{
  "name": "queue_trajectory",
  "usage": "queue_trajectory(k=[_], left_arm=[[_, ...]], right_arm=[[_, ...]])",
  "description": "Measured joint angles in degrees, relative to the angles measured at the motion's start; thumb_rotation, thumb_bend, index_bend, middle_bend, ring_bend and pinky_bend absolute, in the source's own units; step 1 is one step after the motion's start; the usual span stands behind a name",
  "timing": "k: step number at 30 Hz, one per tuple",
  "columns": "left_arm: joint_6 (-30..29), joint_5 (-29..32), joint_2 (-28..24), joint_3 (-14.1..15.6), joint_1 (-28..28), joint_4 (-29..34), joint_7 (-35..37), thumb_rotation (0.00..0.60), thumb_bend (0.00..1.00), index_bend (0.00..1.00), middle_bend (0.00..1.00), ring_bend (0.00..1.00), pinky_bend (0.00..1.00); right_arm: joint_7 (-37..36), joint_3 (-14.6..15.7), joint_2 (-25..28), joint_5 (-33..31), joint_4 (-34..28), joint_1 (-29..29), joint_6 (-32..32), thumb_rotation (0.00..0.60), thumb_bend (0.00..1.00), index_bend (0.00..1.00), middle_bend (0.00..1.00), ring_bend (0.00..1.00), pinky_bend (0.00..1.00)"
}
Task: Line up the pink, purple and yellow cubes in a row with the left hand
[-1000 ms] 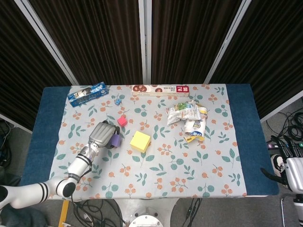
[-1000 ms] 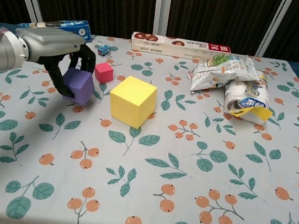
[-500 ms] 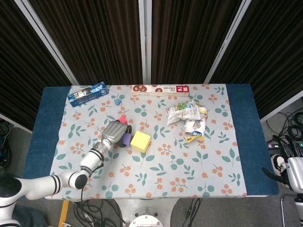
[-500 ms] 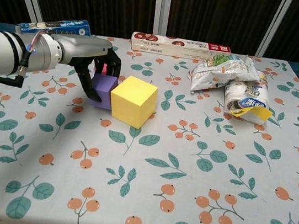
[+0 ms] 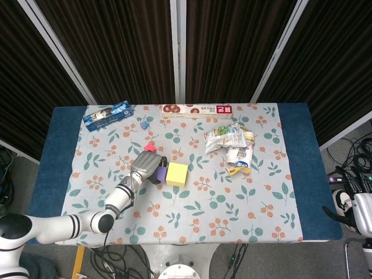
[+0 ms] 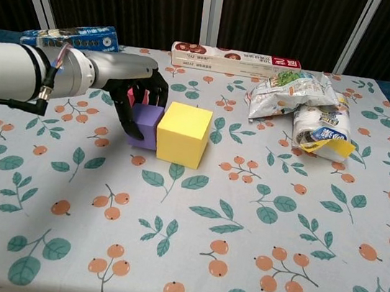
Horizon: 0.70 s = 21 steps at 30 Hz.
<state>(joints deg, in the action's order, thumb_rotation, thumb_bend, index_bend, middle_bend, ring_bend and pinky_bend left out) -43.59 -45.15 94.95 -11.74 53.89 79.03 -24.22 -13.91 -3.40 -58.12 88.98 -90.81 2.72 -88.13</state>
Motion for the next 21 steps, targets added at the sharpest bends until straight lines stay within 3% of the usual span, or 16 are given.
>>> queue_trajectory(k=[10,21], left_arm=[[-1.7,3.8,1.3,0.9,1.6,-1.7,-2.6,0.6,0.21,0.49,0.56,0.53,0.31],[-1.5,5.3,1.9,1.6,2.8,-1.9,-3.2,0.6,0.2,0.33,0.43,0.5,0.31]], right_arm=[[0.1,0.0,0.0,-0.1,-0.1,0.0,0.2,0.6,0.03,0.09,0.17,0.01,0.12],[0.0,0.0,0.2,-0.3,-0.1,-0.2,-0.1,0.6,0.03,0.09,0.17,0.01,0.12]])
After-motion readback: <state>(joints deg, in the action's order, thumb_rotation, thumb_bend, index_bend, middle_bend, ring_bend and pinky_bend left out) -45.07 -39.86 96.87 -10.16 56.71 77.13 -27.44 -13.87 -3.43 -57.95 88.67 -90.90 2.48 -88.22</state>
